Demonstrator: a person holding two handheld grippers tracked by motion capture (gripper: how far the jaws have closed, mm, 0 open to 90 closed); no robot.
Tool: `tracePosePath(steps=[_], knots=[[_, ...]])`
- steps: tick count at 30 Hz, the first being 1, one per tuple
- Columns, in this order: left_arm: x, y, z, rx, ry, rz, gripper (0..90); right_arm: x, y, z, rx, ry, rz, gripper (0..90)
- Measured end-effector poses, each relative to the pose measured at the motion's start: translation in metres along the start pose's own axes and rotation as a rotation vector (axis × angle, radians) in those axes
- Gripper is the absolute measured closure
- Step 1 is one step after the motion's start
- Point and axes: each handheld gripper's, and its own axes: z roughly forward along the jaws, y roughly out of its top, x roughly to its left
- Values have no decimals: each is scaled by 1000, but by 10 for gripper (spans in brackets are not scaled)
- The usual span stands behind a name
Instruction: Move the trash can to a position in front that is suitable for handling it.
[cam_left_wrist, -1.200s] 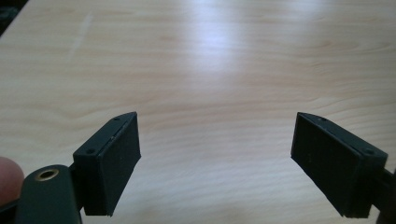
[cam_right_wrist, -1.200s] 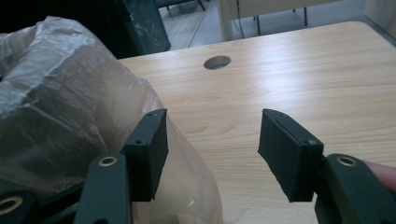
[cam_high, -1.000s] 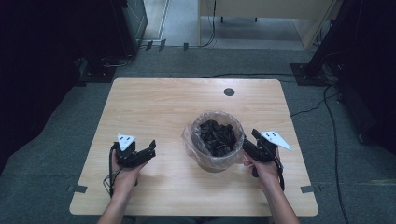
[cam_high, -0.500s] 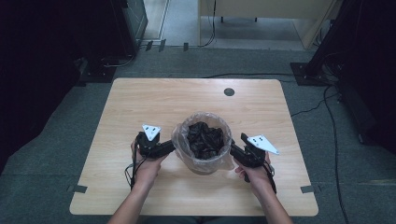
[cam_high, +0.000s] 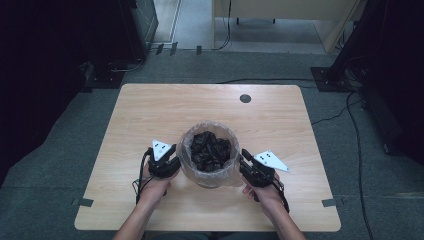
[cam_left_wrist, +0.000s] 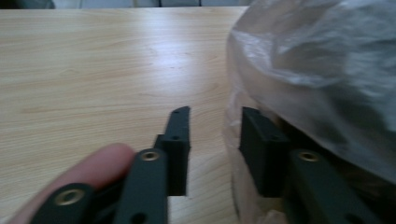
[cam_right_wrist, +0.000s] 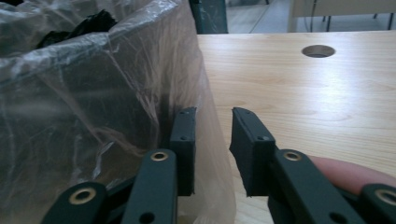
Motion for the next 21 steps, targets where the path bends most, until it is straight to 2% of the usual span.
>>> tracePosePath(steps=[4,8,9,10,11,12,14,16,18,19,21], knots=[[-2,-5,-7,-14,-17,12,824,4,-3,-3,3,41,-7,778],[1,-12,-17,-18,-32,-3,843,7,-4,-8,22,88,-5,776],[2,-14,-21,-19,-29,-4,824,8,-5,-10,25,89,-7,734],[4,-17,-25,-17,-24,-15,764,9,-5,-11,21,67,-18,667],[8,-18,-27,-10,-23,-33,661,9,-6,-13,17,40,-34,605],[11,-20,-29,0,-20,-45,561,8,-5,-14,14,31,-22,549],[19,-26,-33,21,37,-59,510,3,-4,-20,-11,3,19,572],[28,-38,-37,43,81,-50,502,-3,-2,-25,-13,-28,50,572],[36,-50,-37,88,125,-43,472,-13,-4,-31,-8,-81,87,537],[39,-55,-37,111,143,-40,454,-19,-7,-33,-1,-108,98,515],[43,-62,-36,150,153,-39,417,-28,-12,-36,27,-149,121,497]])
